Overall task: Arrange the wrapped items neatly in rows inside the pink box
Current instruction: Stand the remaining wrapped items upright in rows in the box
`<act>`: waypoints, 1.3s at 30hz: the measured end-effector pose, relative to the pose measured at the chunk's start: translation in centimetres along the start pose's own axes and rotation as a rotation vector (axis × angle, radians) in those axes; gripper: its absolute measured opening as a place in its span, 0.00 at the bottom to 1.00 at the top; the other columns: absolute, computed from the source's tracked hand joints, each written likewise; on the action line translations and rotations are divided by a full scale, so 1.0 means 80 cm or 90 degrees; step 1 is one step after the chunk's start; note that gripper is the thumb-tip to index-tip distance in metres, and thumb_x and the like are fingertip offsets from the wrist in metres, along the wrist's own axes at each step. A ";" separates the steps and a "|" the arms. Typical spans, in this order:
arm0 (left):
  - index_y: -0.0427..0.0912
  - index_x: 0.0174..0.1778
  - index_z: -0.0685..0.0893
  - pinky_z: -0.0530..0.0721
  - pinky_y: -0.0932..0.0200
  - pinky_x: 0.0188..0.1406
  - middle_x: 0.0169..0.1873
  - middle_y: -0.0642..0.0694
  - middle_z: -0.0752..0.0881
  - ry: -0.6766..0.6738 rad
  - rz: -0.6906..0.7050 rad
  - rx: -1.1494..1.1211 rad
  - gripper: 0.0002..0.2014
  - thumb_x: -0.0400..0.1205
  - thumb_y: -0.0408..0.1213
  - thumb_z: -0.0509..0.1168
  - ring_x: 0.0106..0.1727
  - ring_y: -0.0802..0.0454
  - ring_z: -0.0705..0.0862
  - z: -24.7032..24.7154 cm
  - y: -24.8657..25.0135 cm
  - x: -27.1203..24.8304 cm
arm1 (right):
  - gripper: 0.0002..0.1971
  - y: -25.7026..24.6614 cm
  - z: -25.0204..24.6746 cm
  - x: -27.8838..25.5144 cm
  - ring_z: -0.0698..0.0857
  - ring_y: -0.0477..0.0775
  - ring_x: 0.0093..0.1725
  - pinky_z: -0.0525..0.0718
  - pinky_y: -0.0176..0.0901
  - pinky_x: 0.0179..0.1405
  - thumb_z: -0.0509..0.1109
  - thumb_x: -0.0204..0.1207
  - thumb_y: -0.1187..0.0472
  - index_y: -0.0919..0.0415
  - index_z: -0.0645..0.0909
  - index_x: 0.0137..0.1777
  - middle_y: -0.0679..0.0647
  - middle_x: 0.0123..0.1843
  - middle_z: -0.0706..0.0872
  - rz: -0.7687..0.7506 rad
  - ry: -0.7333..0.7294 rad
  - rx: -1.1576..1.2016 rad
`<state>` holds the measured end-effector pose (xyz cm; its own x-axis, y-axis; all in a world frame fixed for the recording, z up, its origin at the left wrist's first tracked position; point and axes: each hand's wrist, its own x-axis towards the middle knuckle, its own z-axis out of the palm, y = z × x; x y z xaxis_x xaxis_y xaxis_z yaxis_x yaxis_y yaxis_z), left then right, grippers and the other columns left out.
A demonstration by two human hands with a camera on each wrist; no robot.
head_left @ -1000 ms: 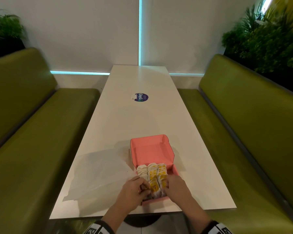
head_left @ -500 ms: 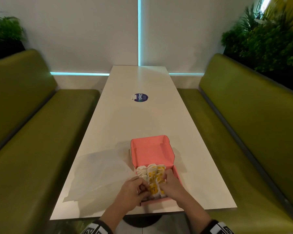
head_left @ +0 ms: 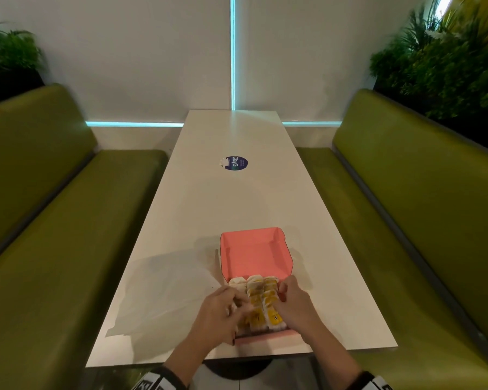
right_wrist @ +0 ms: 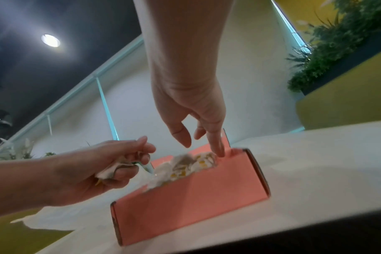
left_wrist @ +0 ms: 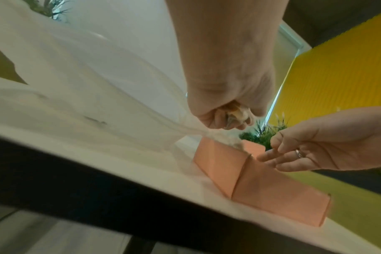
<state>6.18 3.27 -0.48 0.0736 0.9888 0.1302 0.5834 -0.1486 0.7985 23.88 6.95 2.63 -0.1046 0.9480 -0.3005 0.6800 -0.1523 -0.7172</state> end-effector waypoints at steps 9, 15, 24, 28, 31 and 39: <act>0.42 0.56 0.81 0.77 0.65 0.20 0.33 0.44 0.83 -0.003 -0.331 -0.609 0.21 0.88 0.50 0.46 0.28 0.54 0.81 -0.025 0.056 0.023 | 0.07 -0.046 -0.011 -0.022 0.78 0.30 0.55 0.72 0.19 0.50 0.75 0.71 0.61 0.52 0.82 0.46 0.39 0.57 0.79 -0.306 -0.058 0.022; 0.41 0.58 0.82 0.84 0.57 0.35 0.46 0.40 0.89 -0.009 -0.353 -0.708 0.24 0.87 0.53 0.47 0.40 0.51 0.87 -0.020 0.064 0.025 | 0.18 -0.042 -0.002 -0.017 0.69 0.32 0.66 0.69 0.25 0.63 0.79 0.65 0.54 0.41 0.82 0.54 0.27 0.64 0.66 -0.411 -0.075 -0.027; 0.39 0.56 0.83 0.85 0.53 0.38 0.43 0.38 0.86 0.012 -0.318 -0.732 0.30 0.75 0.60 0.53 0.40 0.46 0.84 -0.020 0.059 0.030 | 0.03 -0.046 0.010 -0.019 0.75 0.35 0.59 0.73 0.25 0.56 0.74 0.68 0.61 0.53 0.82 0.40 0.33 0.61 0.74 -0.443 0.037 0.023; 0.42 0.57 0.82 0.83 0.57 0.30 0.44 0.42 0.88 -0.016 -0.246 -0.594 0.22 0.84 0.54 0.51 0.41 0.49 0.86 -0.027 0.057 0.026 | 0.09 -0.049 -0.001 -0.010 0.81 0.38 0.50 0.77 0.27 0.45 0.73 0.72 0.67 0.51 0.82 0.38 0.43 0.50 0.83 -0.298 0.093 0.176; 0.37 0.49 0.84 0.83 0.61 0.31 0.38 0.47 0.88 0.027 -0.179 -0.495 0.10 0.84 0.38 0.60 0.38 0.56 0.86 -0.029 0.059 0.020 | 0.07 -0.052 -0.013 -0.010 0.83 0.44 0.48 0.79 0.30 0.44 0.72 0.73 0.67 0.53 0.83 0.42 0.49 0.50 0.85 -0.221 0.074 0.229; 0.41 0.41 0.86 0.83 0.65 0.35 0.33 0.49 0.88 0.049 -0.080 -0.329 0.07 0.80 0.38 0.65 0.35 0.50 0.90 -0.029 0.057 0.019 | 0.10 -0.059 -0.045 -0.013 0.83 0.44 0.47 0.77 0.26 0.44 0.77 0.68 0.65 0.51 0.80 0.35 0.47 0.54 0.81 -0.259 -0.046 0.098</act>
<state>7.08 4.06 4.69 -0.0425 0.9982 0.0423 0.1087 -0.0374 0.9934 23.38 7.67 8.61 -0.3963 0.9180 -0.0130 0.4566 0.1848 -0.8703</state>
